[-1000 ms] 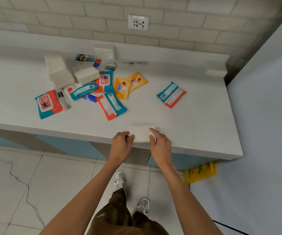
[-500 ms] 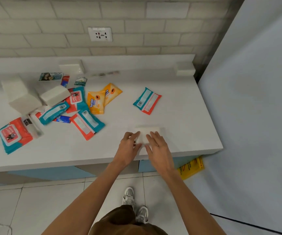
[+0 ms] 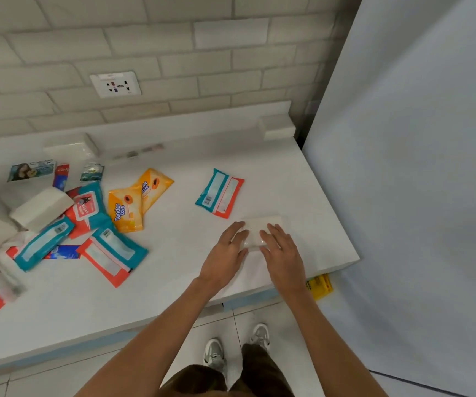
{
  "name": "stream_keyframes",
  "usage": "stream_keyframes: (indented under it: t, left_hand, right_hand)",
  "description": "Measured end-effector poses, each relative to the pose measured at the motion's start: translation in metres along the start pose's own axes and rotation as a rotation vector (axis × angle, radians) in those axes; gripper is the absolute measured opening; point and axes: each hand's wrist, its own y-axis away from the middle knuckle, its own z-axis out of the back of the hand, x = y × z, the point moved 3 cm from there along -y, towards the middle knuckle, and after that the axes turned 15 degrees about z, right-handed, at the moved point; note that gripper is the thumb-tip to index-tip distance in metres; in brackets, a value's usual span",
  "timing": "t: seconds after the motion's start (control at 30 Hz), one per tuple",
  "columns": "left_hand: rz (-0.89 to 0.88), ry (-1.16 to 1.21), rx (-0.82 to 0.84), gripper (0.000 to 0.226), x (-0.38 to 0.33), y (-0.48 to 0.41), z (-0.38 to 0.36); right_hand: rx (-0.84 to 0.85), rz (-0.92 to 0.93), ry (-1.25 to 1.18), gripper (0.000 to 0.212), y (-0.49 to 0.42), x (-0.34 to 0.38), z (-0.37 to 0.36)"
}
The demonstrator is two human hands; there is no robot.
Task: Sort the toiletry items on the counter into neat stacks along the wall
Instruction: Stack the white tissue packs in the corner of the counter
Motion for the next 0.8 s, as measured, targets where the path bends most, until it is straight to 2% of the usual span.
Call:
stream_keyframes:
  t: [0.23, 0.57, 0.8]
  left_hand:
    - [0.021, 0.009, 0.058, 0.054, -0.03, -0.057, -0.006]
    - [0.147, 0.014, 0.044, 0.05, -0.084, -0.146, -0.022]
    - [0.149, -0.018, 0.055, 0.059, -0.1, -0.192, -0.036]
  right_hand:
    - [-0.056, 0.003, -0.003, 0.04, -0.034, -0.054, -0.005]
    - [-0.064, 0.038, -0.036, 0.039, -0.09, -0.151, -0.019]
    - [-0.065, 0.025, -0.088, 0.039, -0.131, -0.197, -0.026]
